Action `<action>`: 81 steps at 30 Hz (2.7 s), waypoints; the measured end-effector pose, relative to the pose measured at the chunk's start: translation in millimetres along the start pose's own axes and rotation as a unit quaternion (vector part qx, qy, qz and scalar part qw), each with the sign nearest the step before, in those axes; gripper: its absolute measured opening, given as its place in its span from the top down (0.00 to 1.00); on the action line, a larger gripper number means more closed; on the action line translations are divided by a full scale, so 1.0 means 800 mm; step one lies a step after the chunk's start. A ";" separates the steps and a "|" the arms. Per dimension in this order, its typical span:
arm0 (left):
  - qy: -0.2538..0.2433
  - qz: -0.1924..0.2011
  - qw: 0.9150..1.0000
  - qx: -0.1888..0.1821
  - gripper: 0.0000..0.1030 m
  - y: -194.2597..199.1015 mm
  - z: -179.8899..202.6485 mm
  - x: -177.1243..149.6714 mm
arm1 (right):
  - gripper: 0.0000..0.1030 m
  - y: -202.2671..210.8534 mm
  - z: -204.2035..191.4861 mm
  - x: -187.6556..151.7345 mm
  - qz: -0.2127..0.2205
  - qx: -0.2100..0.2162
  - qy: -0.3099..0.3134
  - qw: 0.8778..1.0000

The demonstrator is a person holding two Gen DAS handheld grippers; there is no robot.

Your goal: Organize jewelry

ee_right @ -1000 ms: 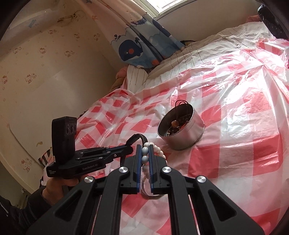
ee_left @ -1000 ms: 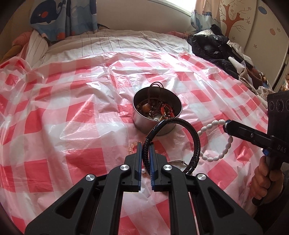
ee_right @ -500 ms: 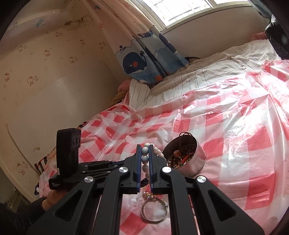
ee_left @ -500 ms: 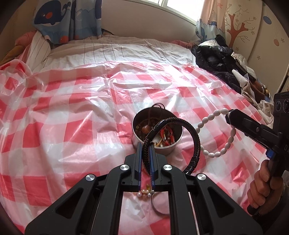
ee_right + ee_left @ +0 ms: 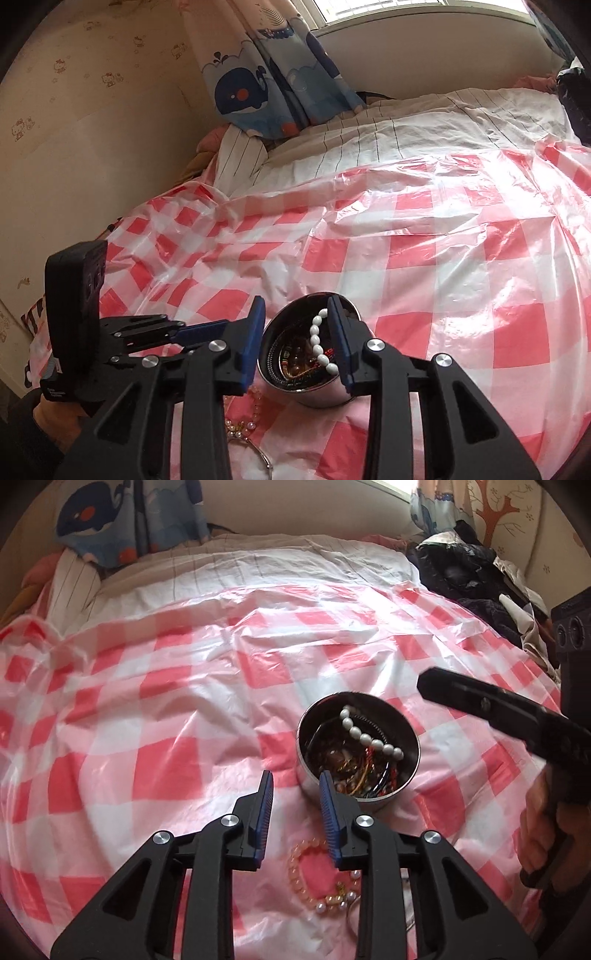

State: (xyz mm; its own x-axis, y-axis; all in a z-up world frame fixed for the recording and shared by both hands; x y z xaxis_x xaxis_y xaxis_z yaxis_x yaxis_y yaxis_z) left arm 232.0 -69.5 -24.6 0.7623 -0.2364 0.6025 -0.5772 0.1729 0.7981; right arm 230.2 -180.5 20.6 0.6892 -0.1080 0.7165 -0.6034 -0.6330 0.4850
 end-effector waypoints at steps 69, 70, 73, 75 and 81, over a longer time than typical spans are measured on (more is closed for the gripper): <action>-0.137 -0.071 0.988 0.016 0.72 0.017 0.016 -0.111 | 0.77 0.029 0.004 -0.186 -0.163 -0.180 0.066 0.968; -0.141 -0.068 0.988 0.015 0.65 0.016 0.019 -0.112 | 0.77 0.029 0.005 -0.186 -0.164 -0.180 0.067 0.968; -0.186 -0.084 0.978 0.046 0.73 0.000 0.025 -0.125 | 0.91 0.027 -0.001 -0.188 -0.166 -0.164 0.067 0.970; -0.202 -0.084 0.974 0.055 0.93 0.001 0.027 -0.125 | 0.96 0.026 -0.010 -0.187 -0.160 -0.128 0.051 0.977; -0.129 -0.044 0.990 0.047 0.93 0.029 -0.005 -0.091 | 0.97 0.035 -0.014 -0.172 -0.129 -0.096 0.018 0.987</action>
State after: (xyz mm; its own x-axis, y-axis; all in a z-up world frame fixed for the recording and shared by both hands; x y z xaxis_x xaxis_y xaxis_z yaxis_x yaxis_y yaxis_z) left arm 164.5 -44.3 -50.0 0.7178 -0.4849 0.4997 -0.5455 0.0545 0.8364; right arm 113.6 -174.9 -58.5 0.8169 0.0669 0.5729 -0.4778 -0.4778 0.7372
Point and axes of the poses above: each gripper's, at about its wrist camera, not at the fingertips, and y roughly against the way its jaws point, z to its right, x to its top, the point moved 10 cm from there along -y, roughly the way its jaws point, and after that the axes turned 9 degrees about x, right-handed, at the moved point
